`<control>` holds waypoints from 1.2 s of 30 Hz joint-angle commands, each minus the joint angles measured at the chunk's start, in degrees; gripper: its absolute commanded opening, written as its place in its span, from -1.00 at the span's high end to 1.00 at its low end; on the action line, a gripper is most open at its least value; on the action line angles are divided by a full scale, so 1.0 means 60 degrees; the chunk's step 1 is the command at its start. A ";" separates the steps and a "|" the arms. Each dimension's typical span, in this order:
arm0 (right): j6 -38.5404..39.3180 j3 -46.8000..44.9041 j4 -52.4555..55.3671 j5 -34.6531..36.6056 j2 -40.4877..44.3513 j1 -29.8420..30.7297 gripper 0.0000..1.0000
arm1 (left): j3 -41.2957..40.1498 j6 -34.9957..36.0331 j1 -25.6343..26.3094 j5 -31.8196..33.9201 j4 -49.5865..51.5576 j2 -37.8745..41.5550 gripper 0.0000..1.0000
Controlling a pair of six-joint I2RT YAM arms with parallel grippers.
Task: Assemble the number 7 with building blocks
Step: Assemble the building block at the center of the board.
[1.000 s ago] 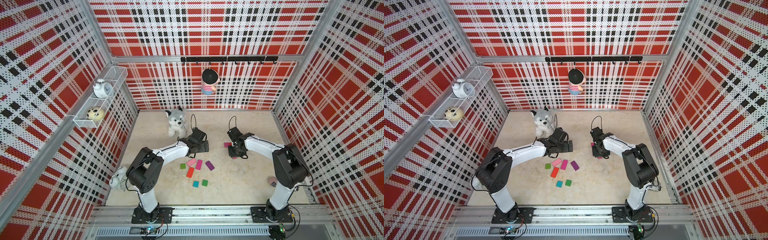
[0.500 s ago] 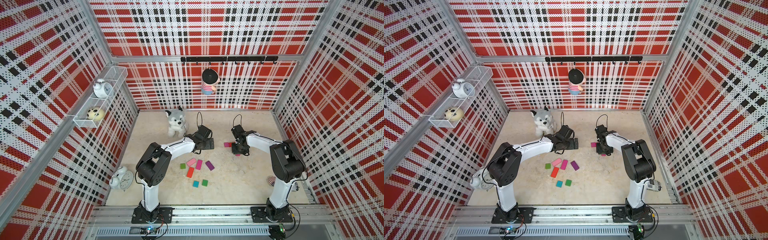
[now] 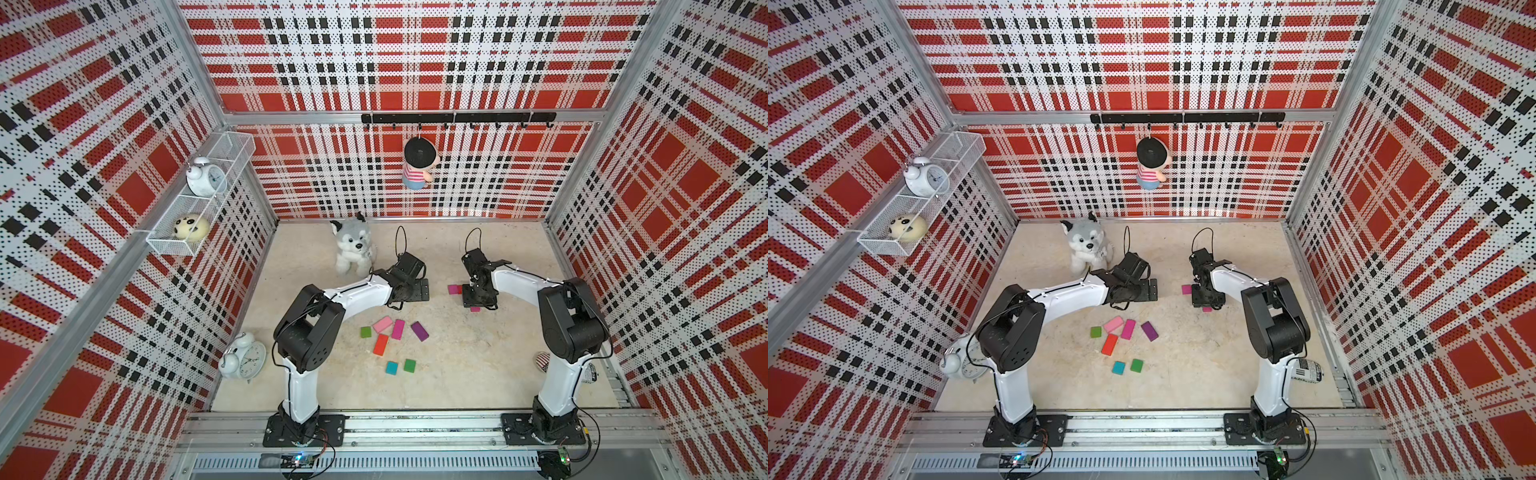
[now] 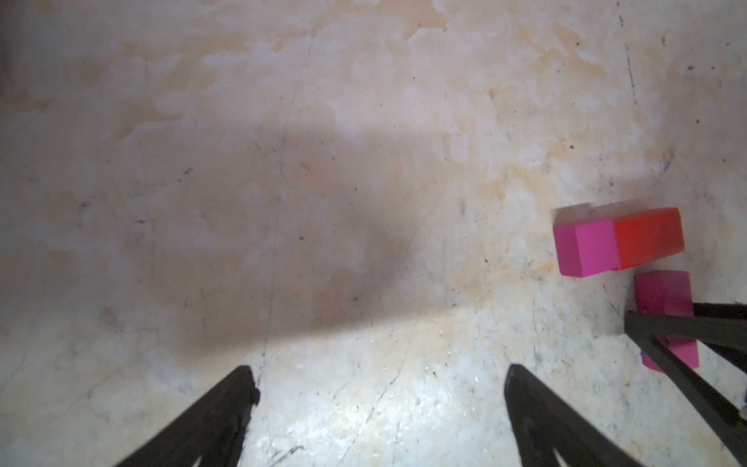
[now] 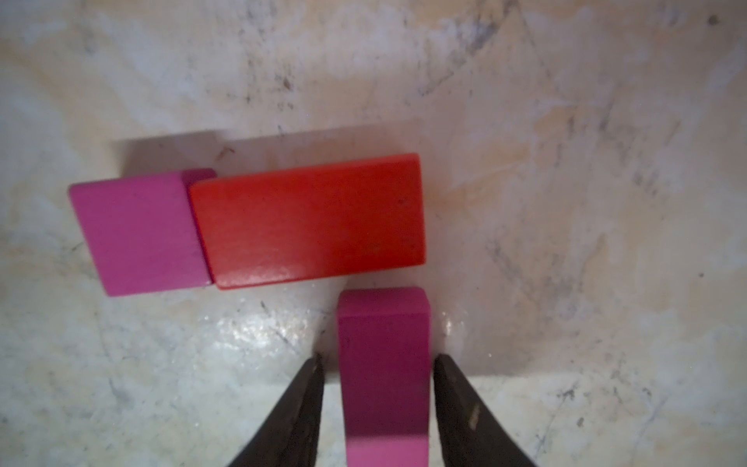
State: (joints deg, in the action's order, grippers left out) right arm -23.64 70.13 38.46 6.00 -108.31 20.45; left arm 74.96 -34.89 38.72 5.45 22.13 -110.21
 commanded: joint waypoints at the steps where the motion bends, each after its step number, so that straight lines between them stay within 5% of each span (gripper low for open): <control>1: 0.0047 -0.0043 0.0109 -0.0033 0.0156 -0.0068 0.09 | 0.0218 -0.0057 0.0065 -0.0074 0.0062 -0.0198 -0.97; 36: 0.0486 0.0485 0.0314 0.0464 -0.0581 -0.0061 0.26 | 0.0370 0.0015 0.0051 -0.0133 0.0063 -0.0363 -0.97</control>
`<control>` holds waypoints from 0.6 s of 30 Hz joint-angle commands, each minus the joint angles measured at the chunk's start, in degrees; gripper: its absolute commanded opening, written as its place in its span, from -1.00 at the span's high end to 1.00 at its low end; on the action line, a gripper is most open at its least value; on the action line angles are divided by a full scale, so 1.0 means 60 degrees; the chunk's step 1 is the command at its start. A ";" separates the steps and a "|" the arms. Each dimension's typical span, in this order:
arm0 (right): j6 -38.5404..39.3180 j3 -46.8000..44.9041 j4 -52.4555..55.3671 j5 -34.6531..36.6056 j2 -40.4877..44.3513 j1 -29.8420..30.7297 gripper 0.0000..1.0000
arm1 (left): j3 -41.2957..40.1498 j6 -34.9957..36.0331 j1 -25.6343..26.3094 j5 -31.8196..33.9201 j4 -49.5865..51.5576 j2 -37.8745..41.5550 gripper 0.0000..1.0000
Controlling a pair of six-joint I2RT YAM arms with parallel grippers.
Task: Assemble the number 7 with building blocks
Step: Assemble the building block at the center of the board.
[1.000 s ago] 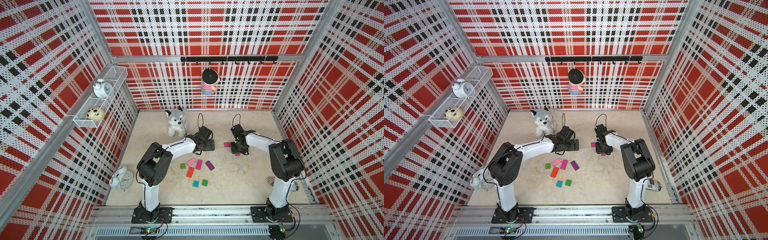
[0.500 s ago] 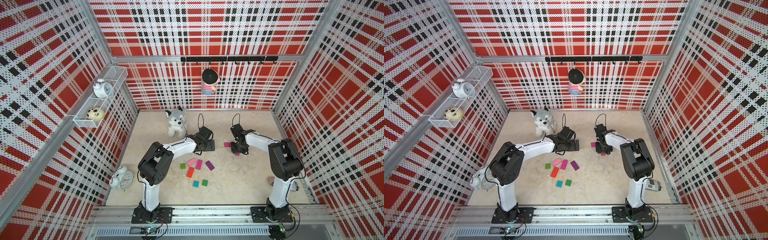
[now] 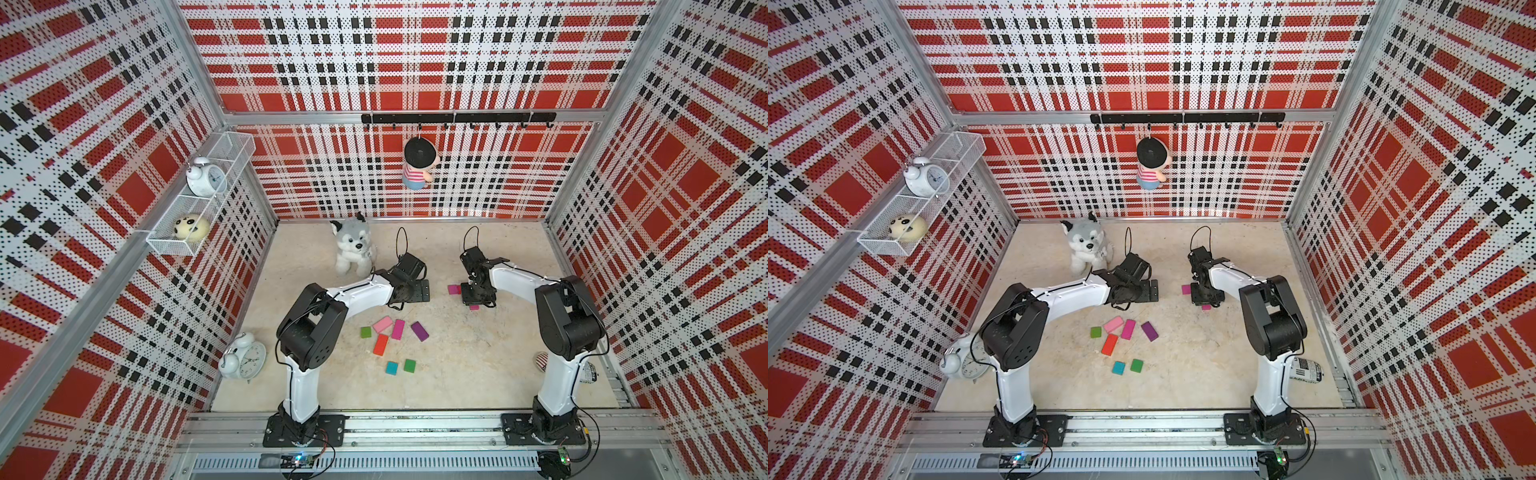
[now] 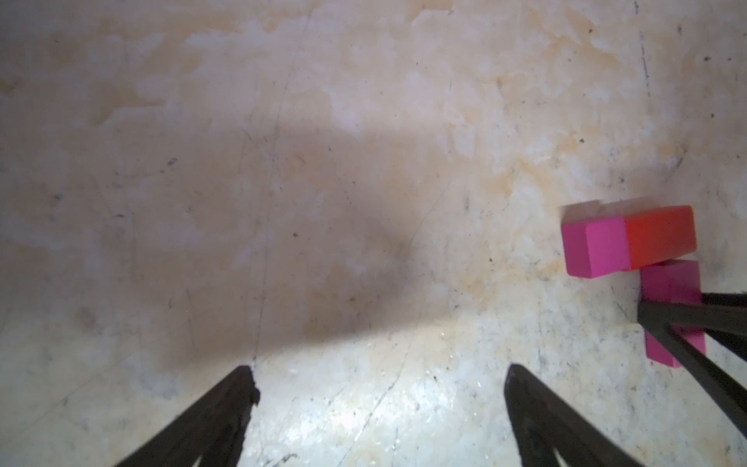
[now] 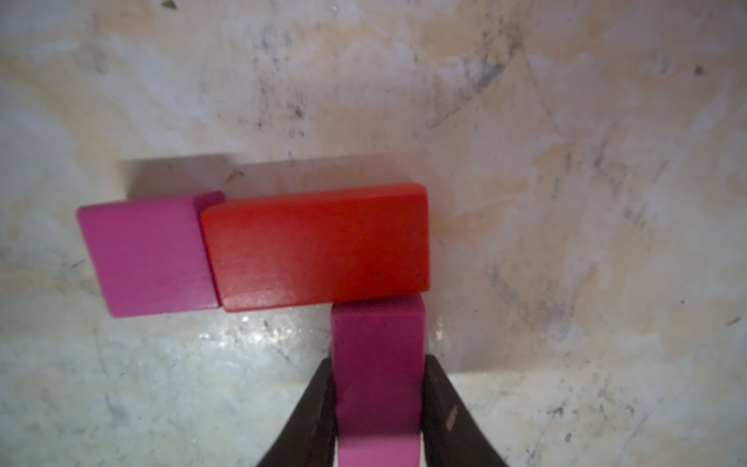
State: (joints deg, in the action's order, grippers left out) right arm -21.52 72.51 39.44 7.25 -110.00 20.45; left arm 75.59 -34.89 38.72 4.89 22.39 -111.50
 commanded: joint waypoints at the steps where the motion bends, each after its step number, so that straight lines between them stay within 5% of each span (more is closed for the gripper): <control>1: 0.0130 0.0074 0.0165 0.0254 -0.0294 -0.0064 0.26 | 0.0263 0.0015 0.0051 -0.0042 0.0024 -0.0139 -0.97; 10: -0.0031 0.0186 0.0281 0.0172 -0.0019 -0.0067 -0.13 | 0.0252 0.0000 0.0051 -0.0014 0.0023 -0.0119 -0.97; 18: -0.0293 -0.0046 0.0277 0.0060 0.1989 0.0902 -0.31 | -0.0125 -0.0111 -0.0367 0.0079 -0.0154 0.0446 -0.97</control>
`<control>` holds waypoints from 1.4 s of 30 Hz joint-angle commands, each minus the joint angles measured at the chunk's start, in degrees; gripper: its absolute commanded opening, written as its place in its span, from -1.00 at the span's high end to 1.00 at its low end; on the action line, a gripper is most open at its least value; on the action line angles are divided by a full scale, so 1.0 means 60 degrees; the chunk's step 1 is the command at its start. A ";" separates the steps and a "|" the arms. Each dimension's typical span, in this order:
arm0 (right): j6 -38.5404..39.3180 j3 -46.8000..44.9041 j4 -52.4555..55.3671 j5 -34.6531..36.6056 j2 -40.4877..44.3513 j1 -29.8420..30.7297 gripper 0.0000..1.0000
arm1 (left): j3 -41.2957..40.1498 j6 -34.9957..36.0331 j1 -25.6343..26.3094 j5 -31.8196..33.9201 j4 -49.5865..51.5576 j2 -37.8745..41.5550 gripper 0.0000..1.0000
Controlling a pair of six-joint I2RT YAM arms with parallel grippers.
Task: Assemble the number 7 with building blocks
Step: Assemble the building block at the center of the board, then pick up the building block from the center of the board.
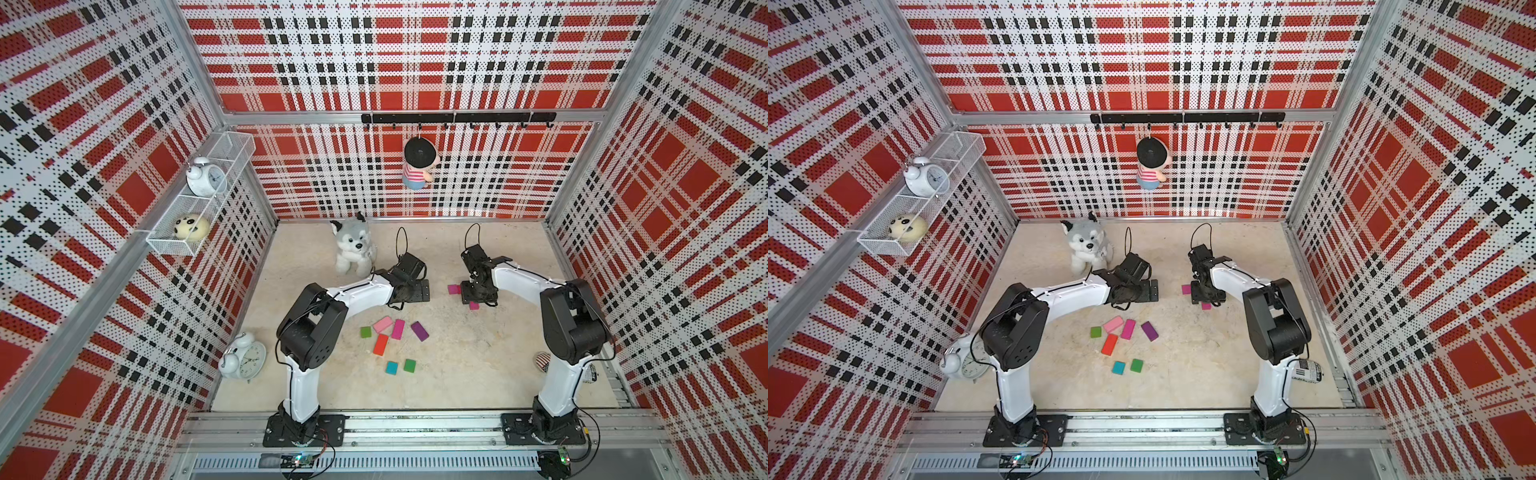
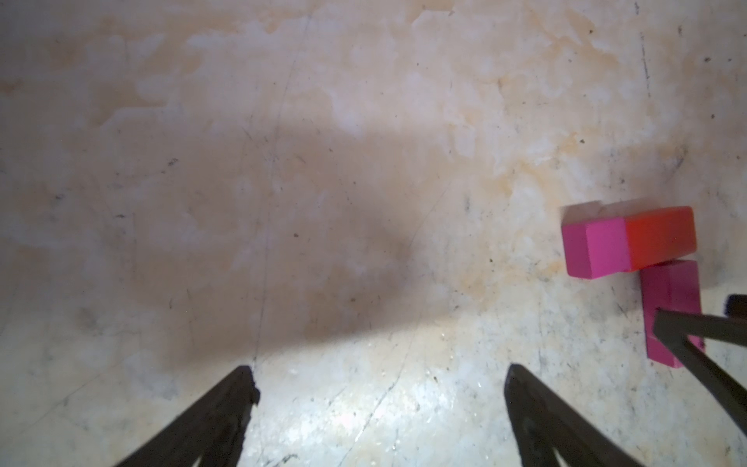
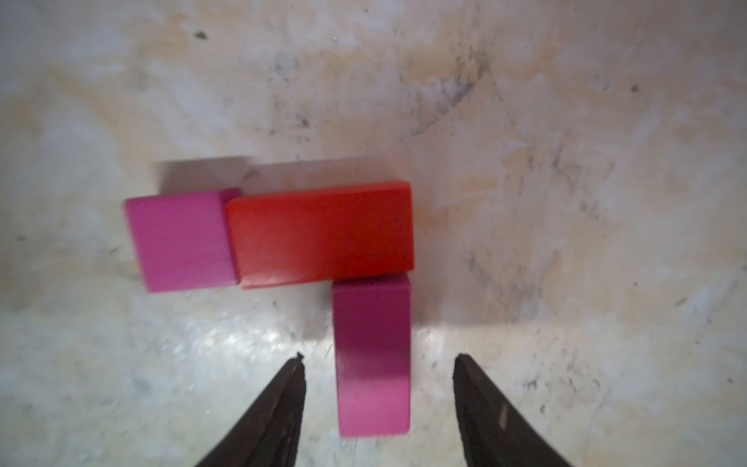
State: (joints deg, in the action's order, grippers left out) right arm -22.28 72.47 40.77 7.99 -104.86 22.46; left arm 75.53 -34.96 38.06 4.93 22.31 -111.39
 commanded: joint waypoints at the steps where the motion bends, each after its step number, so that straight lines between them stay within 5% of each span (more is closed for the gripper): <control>1: -0.0175 -0.0108 -0.0036 -0.0231 0.1343 0.0762 -0.33 | -0.0283 -0.0131 -0.0426 0.0059 -0.0231 0.0656 -0.97; 11: -0.0120 0.0151 -0.0207 -0.0885 0.0674 0.3193 -0.38 | -0.2795 0.0355 -0.2814 -0.0234 -0.0513 0.3471 -0.97; 21: -0.0209 0.0326 -0.0537 -0.1348 -0.0458 0.4106 -0.31 | -0.5395 -0.0058 -0.2690 -0.0660 -0.1076 0.5246 -0.91; 31: 0.0070 0.0364 -0.0238 -0.1293 -0.1185 0.4343 -0.22 | -0.6146 -0.0311 -0.2539 -0.0734 -0.1460 0.5792 -0.86; 42: -0.0159 0.0542 0.0123 -0.0614 -0.0812 0.4322 0.48 | -0.5506 -0.0240 -0.2176 -0.0455 -0.1440 0.5397 -0.85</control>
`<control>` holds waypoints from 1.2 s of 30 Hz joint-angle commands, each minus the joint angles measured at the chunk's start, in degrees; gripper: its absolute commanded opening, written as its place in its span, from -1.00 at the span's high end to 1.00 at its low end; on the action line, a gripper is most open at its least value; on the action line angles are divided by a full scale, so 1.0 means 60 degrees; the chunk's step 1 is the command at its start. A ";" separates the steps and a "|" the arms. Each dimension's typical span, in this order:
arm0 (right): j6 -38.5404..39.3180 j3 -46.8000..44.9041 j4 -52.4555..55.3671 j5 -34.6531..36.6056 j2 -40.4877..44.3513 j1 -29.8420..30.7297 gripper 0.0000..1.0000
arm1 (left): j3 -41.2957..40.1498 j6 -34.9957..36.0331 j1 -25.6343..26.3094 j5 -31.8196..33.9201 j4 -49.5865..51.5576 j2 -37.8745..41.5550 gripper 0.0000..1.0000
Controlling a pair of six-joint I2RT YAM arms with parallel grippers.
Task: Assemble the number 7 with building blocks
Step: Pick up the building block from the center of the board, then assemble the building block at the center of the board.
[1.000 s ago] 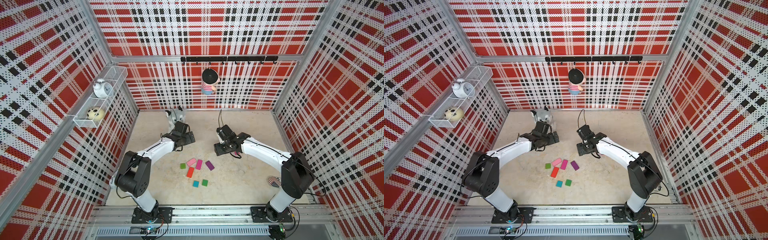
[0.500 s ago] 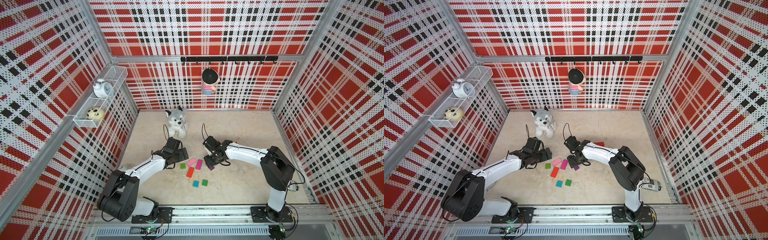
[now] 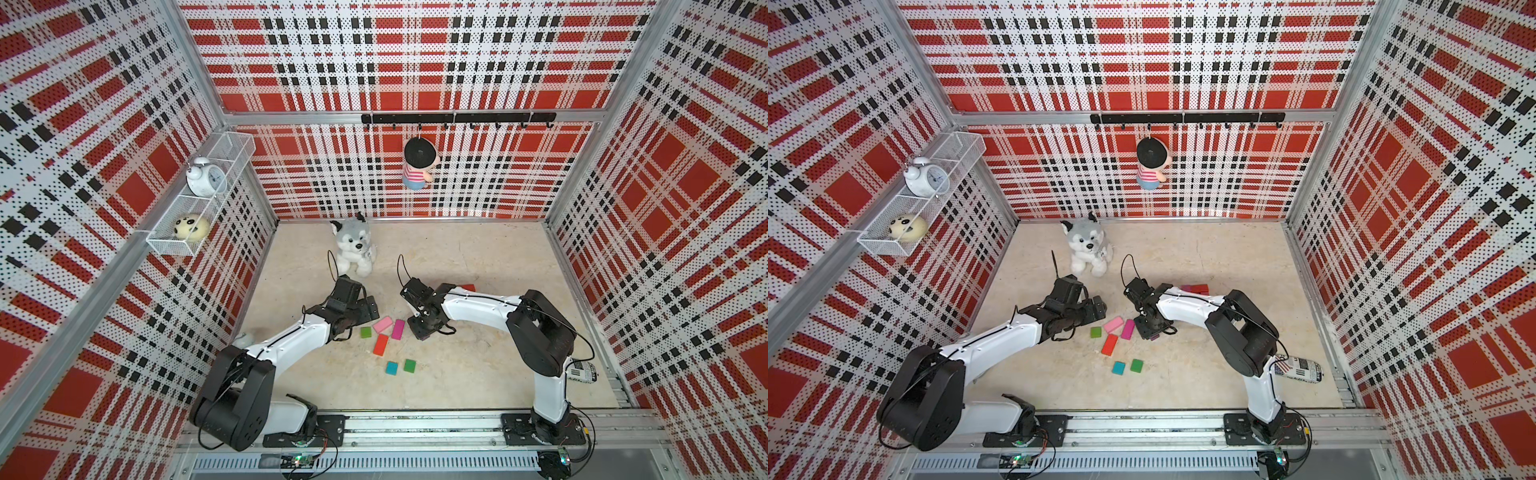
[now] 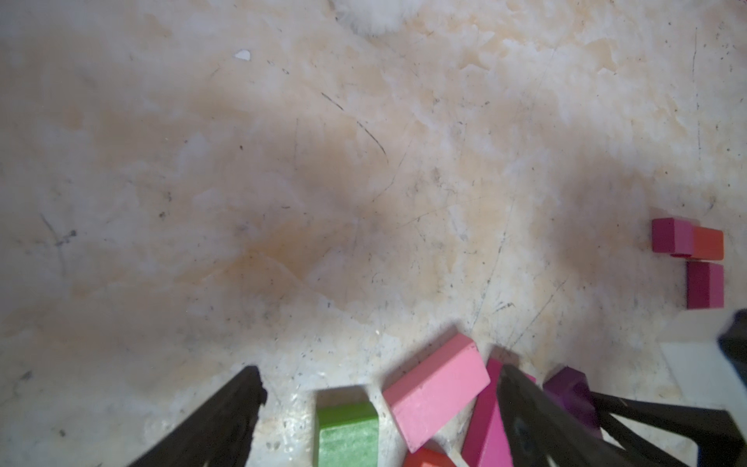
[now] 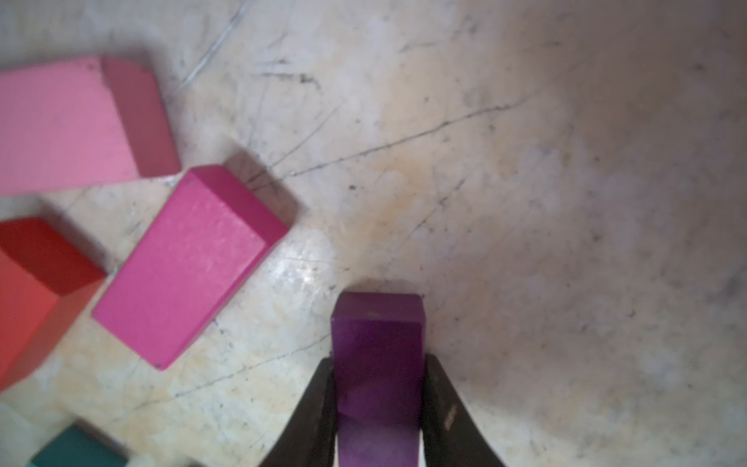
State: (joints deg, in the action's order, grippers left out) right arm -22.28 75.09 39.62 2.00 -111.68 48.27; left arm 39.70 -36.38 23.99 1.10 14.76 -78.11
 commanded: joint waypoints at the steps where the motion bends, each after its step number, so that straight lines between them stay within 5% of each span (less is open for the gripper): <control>1: -0.0271 0.0126 0.0394 0.0523 0.0605 -0.0052 0.50 | 0.0617 0.0027 0.0268 0.0271 -0.0154 -0.0275 -0.85; 16: -0.1242 -0.3134 0.0188 0.0721 0.4031 -0.3429 0.53 | 0.4322 0.0277 0.2008 -0.0239 -0.0292 -0.4075 -0.85; 36: -0.1737 -0.4005 -0.1148 0.0653 0.2860 -0.3750 0.43 | 0.4926 0.0087 0.2374 -0.0389 -0.0074 -0.4887 -0.86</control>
State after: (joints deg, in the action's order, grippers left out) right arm -32.71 50.81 33.76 4.86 -92.88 26.50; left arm 68.58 -35.77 38.28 -1.43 13.80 -107.18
